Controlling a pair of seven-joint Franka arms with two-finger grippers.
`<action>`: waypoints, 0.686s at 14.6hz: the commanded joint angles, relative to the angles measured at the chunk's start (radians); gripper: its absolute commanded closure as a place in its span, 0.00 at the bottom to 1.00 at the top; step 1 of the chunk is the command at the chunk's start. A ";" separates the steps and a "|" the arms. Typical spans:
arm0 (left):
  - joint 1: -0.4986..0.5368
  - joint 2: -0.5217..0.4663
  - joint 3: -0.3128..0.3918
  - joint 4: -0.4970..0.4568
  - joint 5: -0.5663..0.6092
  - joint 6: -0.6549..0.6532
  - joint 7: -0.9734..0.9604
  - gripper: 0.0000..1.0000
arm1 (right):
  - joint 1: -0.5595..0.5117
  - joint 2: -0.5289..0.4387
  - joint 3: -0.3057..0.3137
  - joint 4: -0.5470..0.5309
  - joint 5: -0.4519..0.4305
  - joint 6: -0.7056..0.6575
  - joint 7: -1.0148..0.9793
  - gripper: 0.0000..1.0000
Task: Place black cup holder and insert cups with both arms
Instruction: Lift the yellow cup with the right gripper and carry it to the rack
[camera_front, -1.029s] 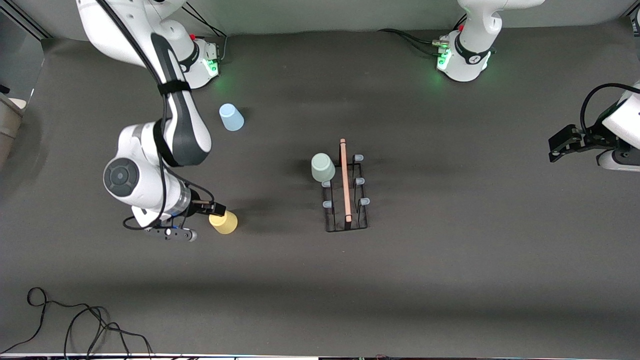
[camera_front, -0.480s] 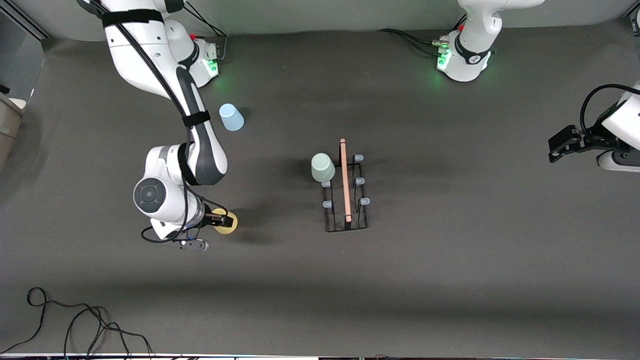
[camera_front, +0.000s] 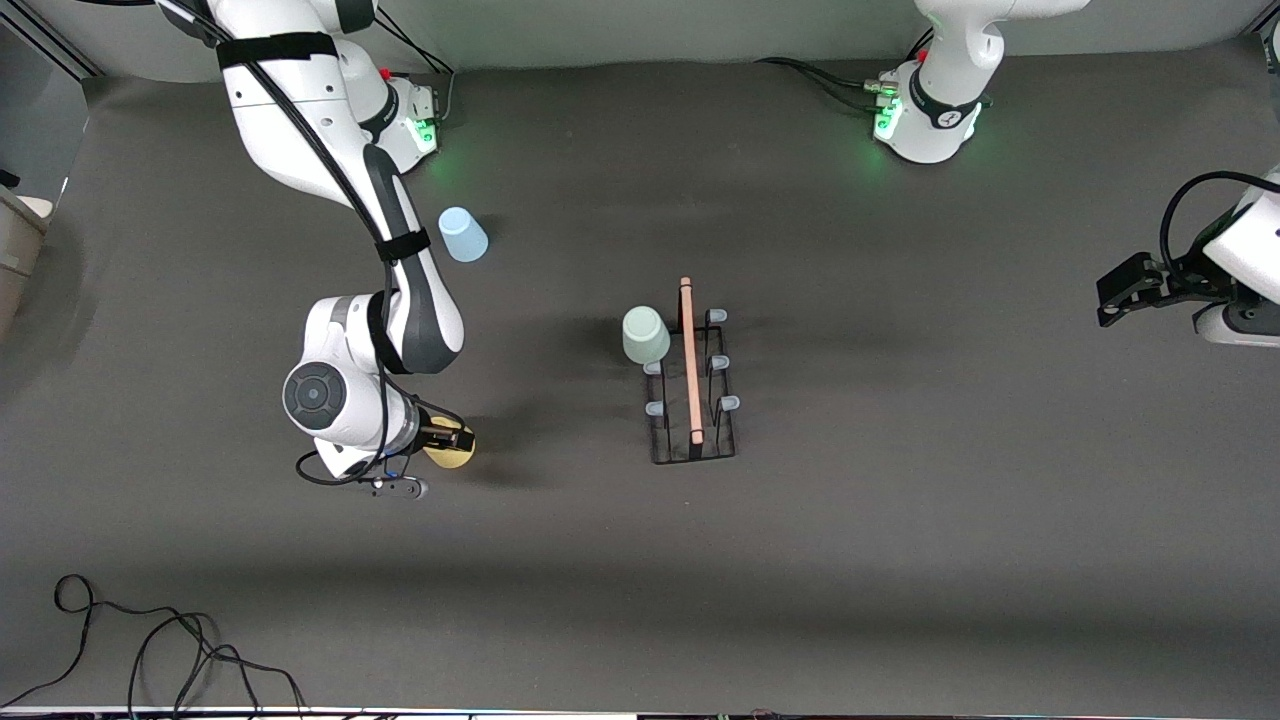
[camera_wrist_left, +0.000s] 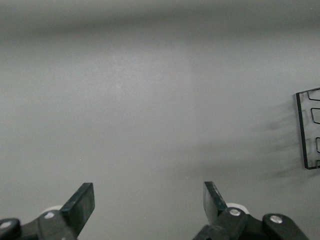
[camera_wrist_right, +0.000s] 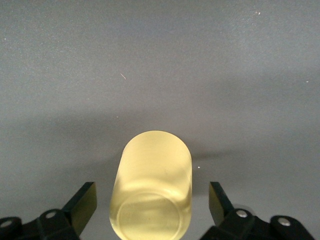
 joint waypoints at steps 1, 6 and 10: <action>-0.003 0.004 0.001 0.012 0.015 -0.013 -0.004 0.02 | 0.004 0.002 -0.003 -0.002 0.033 0.012 -0.038 0.44; -0.003 0.004 0.003 0.012 0.015 -0.015 -0.006 0.01 | 0.011 -0.076 -0.004 0.004 0.035 -0.068 -0.037 0.98; -0.003 0.004 0.003 0.013 0.015 -0.009 -0.012 0.01 | 0.013 -0.194 -0.007 0.021 0.035 -0.183 0.001 0.98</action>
